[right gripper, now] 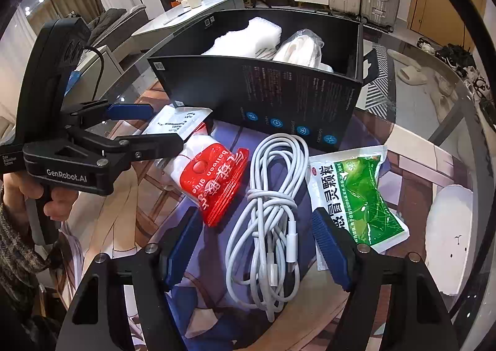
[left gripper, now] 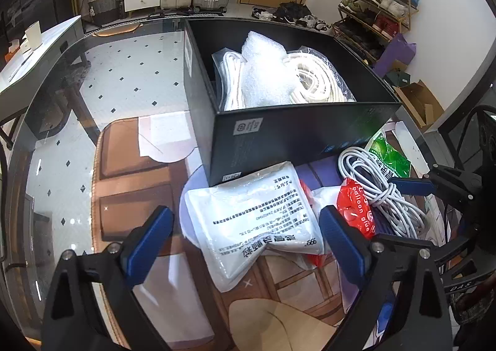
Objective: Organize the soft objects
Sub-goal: 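Reach the left tool to the white printed bag while the right tool reaches the white cable, then grasp the white printed bag with the left tool while the right tool grasps the white cable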
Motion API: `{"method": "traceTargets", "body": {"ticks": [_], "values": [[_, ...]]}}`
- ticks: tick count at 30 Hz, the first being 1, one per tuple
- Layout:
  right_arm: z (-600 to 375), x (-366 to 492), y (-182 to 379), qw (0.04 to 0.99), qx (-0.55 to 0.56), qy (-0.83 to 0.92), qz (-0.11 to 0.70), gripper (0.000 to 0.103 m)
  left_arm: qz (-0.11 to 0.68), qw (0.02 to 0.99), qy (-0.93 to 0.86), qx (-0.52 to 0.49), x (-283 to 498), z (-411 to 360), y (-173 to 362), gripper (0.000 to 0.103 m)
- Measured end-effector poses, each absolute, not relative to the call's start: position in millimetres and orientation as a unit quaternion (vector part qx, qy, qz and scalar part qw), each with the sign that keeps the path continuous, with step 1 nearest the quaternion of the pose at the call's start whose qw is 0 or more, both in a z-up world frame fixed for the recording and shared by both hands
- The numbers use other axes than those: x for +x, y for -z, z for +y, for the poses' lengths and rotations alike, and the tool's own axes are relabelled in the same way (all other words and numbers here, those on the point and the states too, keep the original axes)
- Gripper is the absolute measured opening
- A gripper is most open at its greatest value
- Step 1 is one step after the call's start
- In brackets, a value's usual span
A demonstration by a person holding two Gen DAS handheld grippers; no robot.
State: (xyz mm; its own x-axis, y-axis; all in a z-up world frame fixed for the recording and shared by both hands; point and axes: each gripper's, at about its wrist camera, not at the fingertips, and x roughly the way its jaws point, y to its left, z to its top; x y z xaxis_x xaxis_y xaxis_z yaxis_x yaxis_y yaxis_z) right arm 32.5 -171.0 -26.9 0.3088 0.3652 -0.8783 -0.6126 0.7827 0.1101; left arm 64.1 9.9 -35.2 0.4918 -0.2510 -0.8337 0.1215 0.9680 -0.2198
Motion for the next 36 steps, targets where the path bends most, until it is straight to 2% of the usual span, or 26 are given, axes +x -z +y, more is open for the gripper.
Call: {"method": "traceTargets", "body": {"ticks": [1,3,6,11,19,36], "values": [[-169.7,32.9,27.4,0.801,-0.126,-0.302,0.501,0.066,0.493,0.862,0.102,-0.055,63.3,9.4,35.3,0.084],[-167.9,34.5,27.9,0.801,-0.122,-0.302,0.502,0.064,0.492,0.865,0.089,-0.023,60.0,5.2,35.7,0.076],[-166.1,36.2,27.9,0.8,-0.128,-0.297,0.506,0.057,0.488,0.868,0.085,-0.019,58.7,5.2,36.1,0.073],[-160.0,34.3,28.7,0.803,-0.149,-0.288,0.5,0.053,0.488,0.869,0.079,-0.014,58.8,6.0,36.3,0.068],[-157.3,25.2,29.7,0.815,-0.164,-0.27,0.487,0.031,0.483,0.874,0.062,-0.006,51.7,7.2,36.4,0.051],[-173.0,23.1,7.3,0.823,-0.123,-0.279,0.478,0.031,0.492,0.868,0.055,-0.039,41.0,8.2,28.0,0.041]]}}
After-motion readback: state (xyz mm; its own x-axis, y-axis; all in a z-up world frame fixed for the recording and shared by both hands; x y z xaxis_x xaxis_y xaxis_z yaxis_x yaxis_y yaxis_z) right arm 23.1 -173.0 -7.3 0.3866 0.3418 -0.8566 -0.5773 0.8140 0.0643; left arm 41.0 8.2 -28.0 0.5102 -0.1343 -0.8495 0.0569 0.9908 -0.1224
